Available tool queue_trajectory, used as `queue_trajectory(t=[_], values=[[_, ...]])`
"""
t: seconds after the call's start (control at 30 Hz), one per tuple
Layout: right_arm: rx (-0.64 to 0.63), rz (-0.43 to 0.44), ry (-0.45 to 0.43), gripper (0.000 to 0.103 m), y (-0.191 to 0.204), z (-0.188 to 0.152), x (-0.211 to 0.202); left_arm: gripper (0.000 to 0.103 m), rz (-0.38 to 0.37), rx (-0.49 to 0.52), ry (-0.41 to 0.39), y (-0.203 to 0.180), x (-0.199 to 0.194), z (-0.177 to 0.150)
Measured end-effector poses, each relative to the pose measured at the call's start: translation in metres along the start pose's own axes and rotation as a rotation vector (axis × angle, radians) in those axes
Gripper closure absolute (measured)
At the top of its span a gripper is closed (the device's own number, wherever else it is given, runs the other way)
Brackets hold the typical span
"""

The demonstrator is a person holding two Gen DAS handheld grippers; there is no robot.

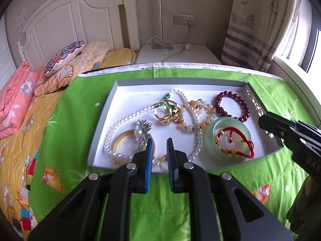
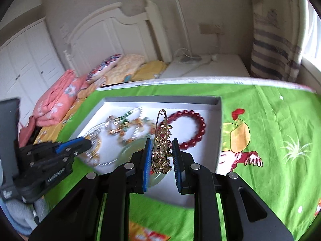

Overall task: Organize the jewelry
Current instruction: 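Carry the ring and gold pendant into the tray and open both tools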

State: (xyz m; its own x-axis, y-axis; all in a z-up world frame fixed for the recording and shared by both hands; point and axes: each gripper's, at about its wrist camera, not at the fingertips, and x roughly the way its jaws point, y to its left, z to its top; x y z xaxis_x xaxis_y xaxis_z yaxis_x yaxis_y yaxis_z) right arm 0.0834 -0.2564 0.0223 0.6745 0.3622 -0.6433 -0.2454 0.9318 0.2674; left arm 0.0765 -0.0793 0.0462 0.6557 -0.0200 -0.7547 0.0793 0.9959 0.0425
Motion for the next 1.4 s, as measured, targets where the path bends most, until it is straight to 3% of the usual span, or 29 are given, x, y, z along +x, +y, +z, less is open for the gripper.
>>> queue_trajectory(t=[0.2, 0.27, 0.3, 0.33, 0.4, 0.57, 0.67, 0.9, 1.27, 1.4], values=[[0.031, -0.031, 0.026, 0.079, -0.01, 0.007, 0.019, 0.088, 0.007, 0.017, 0.018, -0.006, 0.016, 0.007], [0.038, -0.019, 0.019, 0.062, -0.012, 0.006, 0.016, 0.075, -0.003, -0.004, 0.029, 0.0, 0.017, 0.009], [0.042, -0.015, 0.009, 0.037, -0.013, 0.006, 0.012, 0.064, -0.006, -0.017, 0.022, 0.005, 0.015, 0.01], [0.044, -0.006, -0.012, 0.029, -0.014, 0.006, 0.006, 0.053, -0.002, -0.022, 0.011, 0.009, 0.012, 0.012], [0.032, 0.017, -0.048, 0.029, -0.013, 0.006, -0.004, 0.046, 0.003, -0.018, -0.012, 0.017, 0.004, 0.015], [0.033, 0.03, -0.058, 0.029, -0.01, 0.002, -0.02, 0.045, 0.009, -0.03, -0.029, 0.03, -0.01, 0.02], [0.012, 0.043, -0.055, 0.029, -0.005, -0.007, -0.031, 0.039, 0.011, -0.029, -0.039, 0.036, -0.018, 0.019], [-0.12, 0.088, -0.009, 0.029, 0.02, -0.047, -0.057, 0.009, 0.01, -0.119, -0.086, 0.064, -0.05, -0.006], [-0.3, 0.092, 0.142, 0.031, 0.065, -0.079, -0.034, 0.006, -0.017, -0.138, 0.033, 0.074, -0.052, -0.095], [-0.31, 0.103, 0.177, 0.042, 0.071, -0.075, -0.019, 0.006, -0.047, -0.108, 0.064, 0.07, -0.045, -0.117]])
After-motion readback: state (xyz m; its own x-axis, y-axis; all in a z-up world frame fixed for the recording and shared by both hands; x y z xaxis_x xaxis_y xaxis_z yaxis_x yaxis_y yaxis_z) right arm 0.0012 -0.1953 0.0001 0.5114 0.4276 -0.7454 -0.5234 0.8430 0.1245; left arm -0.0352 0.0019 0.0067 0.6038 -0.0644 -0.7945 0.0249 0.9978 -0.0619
